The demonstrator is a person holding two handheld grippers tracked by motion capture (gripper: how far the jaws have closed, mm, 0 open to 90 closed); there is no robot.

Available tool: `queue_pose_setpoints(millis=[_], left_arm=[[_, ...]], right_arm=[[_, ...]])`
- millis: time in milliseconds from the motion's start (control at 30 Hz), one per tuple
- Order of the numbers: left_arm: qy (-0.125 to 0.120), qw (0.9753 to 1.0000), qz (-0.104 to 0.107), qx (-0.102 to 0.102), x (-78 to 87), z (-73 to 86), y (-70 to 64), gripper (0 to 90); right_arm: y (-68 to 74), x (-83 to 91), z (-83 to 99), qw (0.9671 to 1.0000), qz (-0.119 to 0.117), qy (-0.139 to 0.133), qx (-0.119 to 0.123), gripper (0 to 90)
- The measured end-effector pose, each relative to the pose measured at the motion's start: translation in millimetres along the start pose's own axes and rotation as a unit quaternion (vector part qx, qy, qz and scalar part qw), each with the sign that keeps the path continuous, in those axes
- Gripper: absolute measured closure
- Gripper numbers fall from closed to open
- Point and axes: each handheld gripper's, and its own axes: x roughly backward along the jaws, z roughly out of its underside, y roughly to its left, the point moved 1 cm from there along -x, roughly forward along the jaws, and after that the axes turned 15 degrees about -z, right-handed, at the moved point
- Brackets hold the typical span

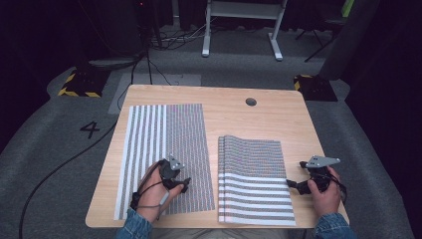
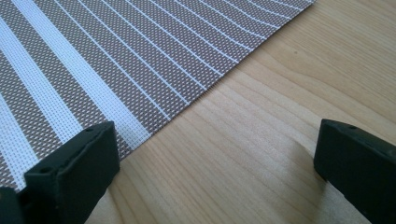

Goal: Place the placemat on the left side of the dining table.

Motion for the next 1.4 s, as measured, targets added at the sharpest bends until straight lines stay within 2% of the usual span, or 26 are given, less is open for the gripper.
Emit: queue_pose_setpoints(millis=[33, 67, 100, 133, 167, 333, 367, 400, 467, 533, 567, 667, 700, 733, 900, 1133, 1300, 1333, 1400], left_arm=[[0.015, 0.9999, -0.002, 0.001, -0.6, 5.9, -6.3, 28.8], [0.015, 0.9999, -0.002, 0.001, -0.6, 5.9, -6.3, 29.1], [0.007, 1.0, -0.003, 0.001, -1.0, 7.6, -6.4, 29.1], [0.007, 0.9998, 0.01, 0.015, -1.6, 10.5, -4.9, 28.6], [-0.003, 0.9999, 0.011, 0.01, -2.9, 11.1, -2.6, 28.5], [-0.018, 0.9995, 0.022, 0.012, -4.3, 15.2, 0.5, 28.5], [-0.02, 0.9995, 0.024, 0.011, -4.8, 16.9, 2.7, 28.5], [-0.033, 0.9992, 0.024, 0.003, -6.5, 18.3, 8.4, 28.5], [-0.037, 0.999, 0.027, 0.001, -7.5, 19.1, 11.4, 28.5], [-0.037, 0.999, 0.023, 0.008, -8.6, 20.0, 16.2, 28.5], [-0.031, 0.9993, 0.012, 0.015, -9.4, 20.1, 20.9, 28.5], [-0.038, 0.9992, 0.005, 0.013, -11.8, 19.2, 27.9, 28.5], [-0.036, 0.9991, 0.003, 0.024, -13.9, 19.5, 33.3, 28.5], [-0.037, 0.9991, -0.004, 0.023, -14.7, 19.3, 36.8, 28.4], [-0.042, 0.9984, 0.001, 0.038, -20.0, 19.2, 46.4, 28.4], [-0.054, 0.997, -0.008, 0.055, -28.0, 19.1, 63.5, 28.9], [-0.059, 0.9967, -0.008, 0.055, -29.7, 20.3, 68.7, 28.7], [-0.059, 0.9968, -0.003, 0.053, -30.0, 20.7, 69.8, 28.7], [-0.058, 0.9967, -0.008, 0.057, -30.0, 20.9, 70.5, 28.7]], right_arm=[[-0.5, -0.4, -0.4, 1.0, 0.0, 0.0, 0.001, 0.3], [-0.5, -0.4, -0.4, 1.0, 0.0, 0.0, 0.001, 0.3], [-0.8, -0.5, -0.7, 1.0, 0.0, 0.0, 0.001, 0.3], [-1.3, -1.1, -1.1, 1.0, -0.001, -0.001, 0.001, 0.4], [-1.4, -1.1, -1.3, 1.0, -0.001, -0.001, 0.001, 0.4], [-1.7, -1.2, -1.6, 1.0, -0.001, -0.001, 0.0, 0.4], [-1.6, -1.2, -1.6, 1.0, -0.001, -0.001, 0.0, 0.4], [-1.6, -1.2, -1.6, 1.0, -0.001, -0.001, 0.0, 0.4], [-1.7, -1.2, -1.6, 1.0, -0.001, -0.001, 0.0, 0.4], [-1.6, -1.2, -1.5, 1.0, -0.002, -0.001, 0.0, 0.4], [-1.6, -1.2, -1.6, 1.0, -0.001, -0.001, 0.0, 0.4], [-1.7, -1.2, -1.6, 1.0, -0.001, -0.001, 0.0, 0.4], [-1.6, -1.2, -1.6, 1.0, -0.002, -0.001, 0.0, 0.4], [-1.6, -1.2, -1.6, 1.0, -0.001, 0.0, 0.0, 0.4], [-1.7, -1.0, -1.5, 1.0, -0.002, 0.0, 0.001, 0.4], [-1.7, -1.4, -1.4, 1.0, -0.002, -0.001, 0.002, 0.3], [-1.7, -1.4, -1.4, 1.0, -0.002, -0.001, 0.002, 0.3], [-1.7, -1.4, -1.4, 1.0, -0.002, -0.001, 0.002, 0.3], [-1.7, -1.3, -1.4, 1.0, -0.002, -0.001, 0.003, 0.3]])
